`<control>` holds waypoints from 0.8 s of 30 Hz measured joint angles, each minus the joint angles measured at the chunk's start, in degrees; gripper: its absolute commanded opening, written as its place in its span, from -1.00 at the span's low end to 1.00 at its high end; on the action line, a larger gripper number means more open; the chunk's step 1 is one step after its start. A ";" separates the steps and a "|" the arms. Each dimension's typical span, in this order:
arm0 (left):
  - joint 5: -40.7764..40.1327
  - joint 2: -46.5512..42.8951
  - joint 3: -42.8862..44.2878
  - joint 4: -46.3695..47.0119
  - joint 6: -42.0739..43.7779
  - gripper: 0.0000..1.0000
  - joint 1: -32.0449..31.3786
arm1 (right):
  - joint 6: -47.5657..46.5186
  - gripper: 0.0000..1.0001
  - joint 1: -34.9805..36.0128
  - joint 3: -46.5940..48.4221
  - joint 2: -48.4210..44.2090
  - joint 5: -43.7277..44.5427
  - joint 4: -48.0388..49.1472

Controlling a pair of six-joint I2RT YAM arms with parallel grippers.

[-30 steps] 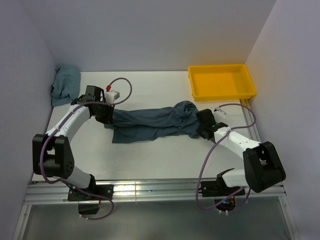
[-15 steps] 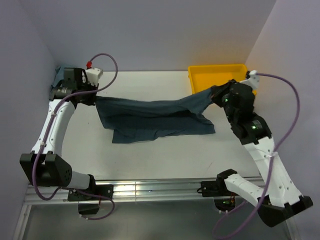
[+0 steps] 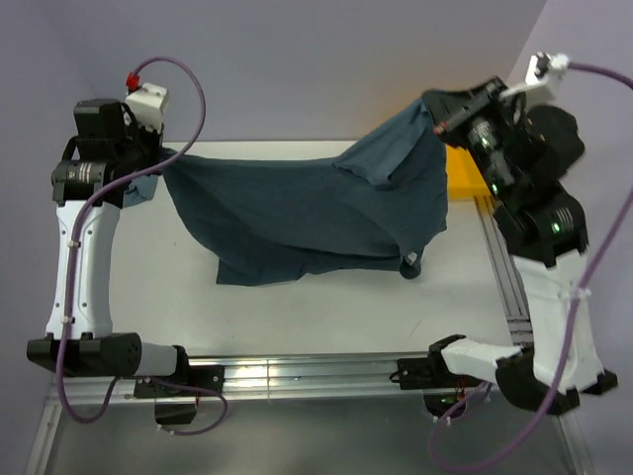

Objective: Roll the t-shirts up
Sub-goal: Flatten the tshirt

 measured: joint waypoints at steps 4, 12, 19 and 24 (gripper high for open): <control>-0.42 9.53 11.96 0.50 -1.64 -0.99 0.28 | -1.90 -1.00 -0.02 15.13 16.61 -3.61 -0.20; -5.33 43.67 47.52 10.69 -6.12 -0.99 1.29 | -4.52 -1.00 -1.77 44.04 54.47 -10.43 12.17; -10.25 44.06 42.29 25.57 -7.32 -0.99 3.63 | -8.70 -1.00 -3.56 37.66 56.98 -9.20 24.57; -10.12 39.19 41.59 32.87 -5.86 -0.99 5.62 | -10.56 -1.00 -3.45 36.65 51.91 -9.22 35.85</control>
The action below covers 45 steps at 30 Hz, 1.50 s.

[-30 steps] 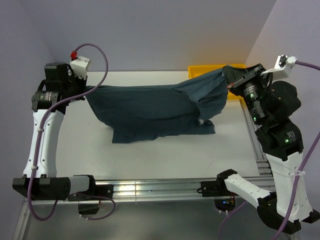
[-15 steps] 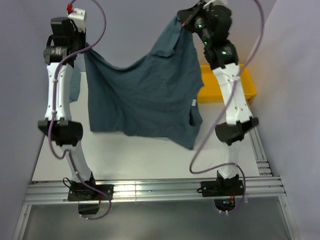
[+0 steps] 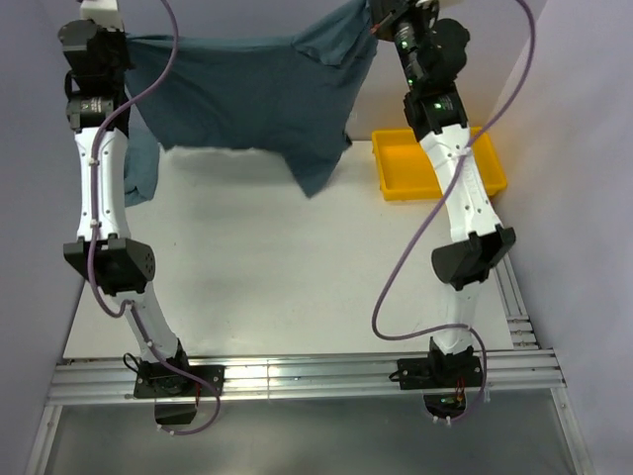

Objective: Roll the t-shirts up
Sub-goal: Flatten the tshirt

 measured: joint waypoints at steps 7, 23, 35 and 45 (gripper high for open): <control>3.61 -12.17 -16.83 1.88 2.64 -0.99 3.37 | -0.39 -1.00 0.11 -26.18 -20.04 0.81 9.20; 11.13 -36.17 -84.41 -15.08 20.09 -1.00 5.95 | 23.34 -1.00 9.81 -113.70 -66.93 10.38 -2.84; 10.64 -43.63 -99.67 -18.97 28.89 -0.91 6.84 | 46.21 -1.00 34.91 -122.46 -69.81 22.21 -9.57; 10.64 -44.26 -98.53 -20.72 30.84 -0.99 8.50 | 57.53 -1.00 42.75 -125.48 -73.59 27.74 -18.51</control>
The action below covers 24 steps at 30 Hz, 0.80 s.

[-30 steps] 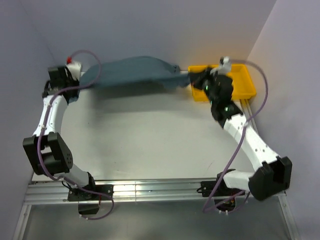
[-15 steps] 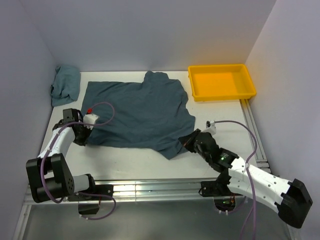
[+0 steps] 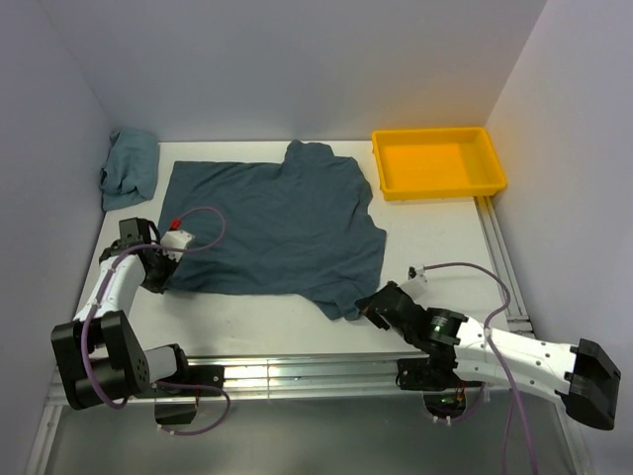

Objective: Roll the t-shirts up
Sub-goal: Flatten the tshirt

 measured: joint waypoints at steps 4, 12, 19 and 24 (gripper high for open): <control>-0.04 0.04 1.70 -0.72 1.42 -0.99 1.49 | 2.01 -1.00 0.02 0.00 -7.54 1.51 -6.97; 0.15 3.08 3.93 -2.84 4.59 -0.99 6.16 | 3.87 -1.00 0.02 0.00 -17.16 1.31 -14.86; 0.09 3.85 3.93 -4.20 7.10 -0.99 7.10 | 3.45 -1.00 0.76 0.00 -16.24 -1.09 -16.33; 0.22 5.20 3.93 -4.66 8.02 -0.83 7.45 | 1.09 -1.00 2.43 2.75 -6.62 -2.27 -15.45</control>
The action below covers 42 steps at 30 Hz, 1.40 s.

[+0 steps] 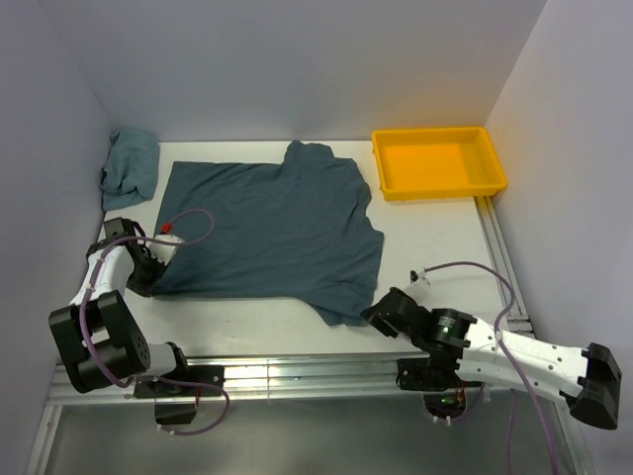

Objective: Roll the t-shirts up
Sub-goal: Flatten the tshirt

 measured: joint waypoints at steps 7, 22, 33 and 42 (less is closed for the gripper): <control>0.26 0.87 0.07 -0.83 0.94 -0.06 0.22 | -4.83 0.30 1.18 6.40 13.14 -1.20 3.17; 5.92 0.87 13.46 -7.93 0.24 0.28 0.94 | -21.55 0.52 -20.61 18.25 11.96 2.19 0.55; 7.02 6.73 17.81 -6.99 -6.45 0.27 0.98 | -29.64 0.29 -37.70 18.53 31.91 -4.20 14.53; 8.33 11.47 20.28 -6.08 -10.38 0.23 0.98 | -32.26 0.13 -43.28 24.85 49.20 -10.19 23.71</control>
